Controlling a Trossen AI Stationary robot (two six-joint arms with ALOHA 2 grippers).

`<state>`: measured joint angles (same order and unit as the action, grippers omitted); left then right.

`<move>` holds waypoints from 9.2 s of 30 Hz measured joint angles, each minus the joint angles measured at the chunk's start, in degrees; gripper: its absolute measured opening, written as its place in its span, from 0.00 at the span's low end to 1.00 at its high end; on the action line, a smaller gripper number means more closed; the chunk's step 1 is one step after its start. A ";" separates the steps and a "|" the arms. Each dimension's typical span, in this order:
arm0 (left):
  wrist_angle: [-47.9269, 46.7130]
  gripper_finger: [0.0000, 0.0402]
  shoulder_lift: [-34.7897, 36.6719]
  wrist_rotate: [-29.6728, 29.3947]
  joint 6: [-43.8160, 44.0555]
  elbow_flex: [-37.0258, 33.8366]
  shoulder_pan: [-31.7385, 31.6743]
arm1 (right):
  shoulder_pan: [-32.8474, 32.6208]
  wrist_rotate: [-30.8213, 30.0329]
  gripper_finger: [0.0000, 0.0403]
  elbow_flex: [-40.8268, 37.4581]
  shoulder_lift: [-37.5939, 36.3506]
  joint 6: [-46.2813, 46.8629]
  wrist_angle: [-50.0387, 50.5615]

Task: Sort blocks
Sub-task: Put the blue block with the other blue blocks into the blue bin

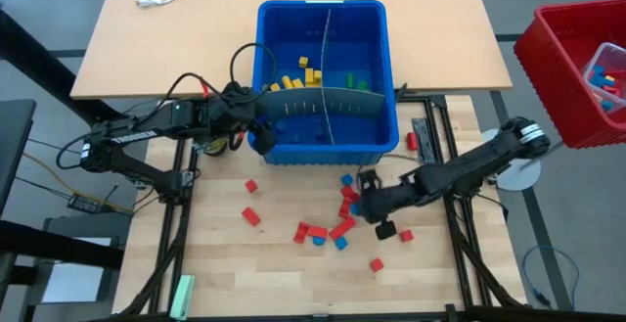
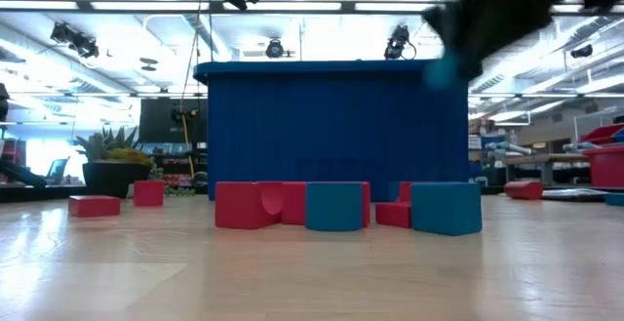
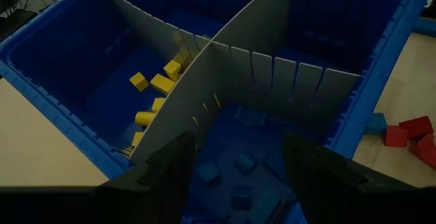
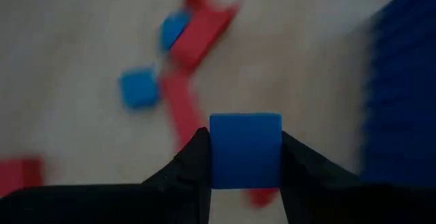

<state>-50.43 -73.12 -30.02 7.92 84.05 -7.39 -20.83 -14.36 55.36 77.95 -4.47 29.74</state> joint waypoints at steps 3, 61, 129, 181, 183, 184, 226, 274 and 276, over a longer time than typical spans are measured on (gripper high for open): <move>0.00 0.58 0.00 0.00 -0.02 0.00 0.01 | 1.90 -5.90 0.29 3.29 -3.49 -2.37 -2.09; 0.77 0.58 -0.04 0.28 0.04 -0.02 0.00 | 19.01 3.00 0.62 5.41 -14.58 0.41 -12.97; 0.76 0.58 -0.07 0.72 -0.15 -0.02 -0.01 | 13.62 3.91 0.53 -8.60 9.52 -3.42 -2.08; 2.27 0.58 1.82 -1.93 -4.83 0.33 0.01 | 13.98 4.97 0.28 -0.95 -5.61 10.34 -7.55; 2.97 0.58 3.04 -3.04 -5.36 0.33 -0.01 | 14.25 2.60 0.29 -0.10 -7.05 9.26 -14.64; 2.75 0.58 3.29 -3.38 -5.90 0.33 -0.01 | 14.57 1.23 0.29 -0.01 -7.52 8.05 -18.79; -0.33 0.58 4.83 -3.67 -4.86 0.11 -0.10 | 9.10 13.44 0.61 7.27 -18.55 15.34 12.62; -0.52 0.58 4.76 -0.16 -4.67 0.11 -0.10 | 1.09 10.48 0.00 -21.75 -7.43 44.24 36.26; -0.50 0.58 4.76 -0.15 -4.67 0.11 -0.10 | 1.46 9.37 0.00 -22.24 -6.32 46.40 36.16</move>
<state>-50.93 -68.36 -30.17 3.25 84.16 -7.49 -19.37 -4.99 33.12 71.64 41.93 65.90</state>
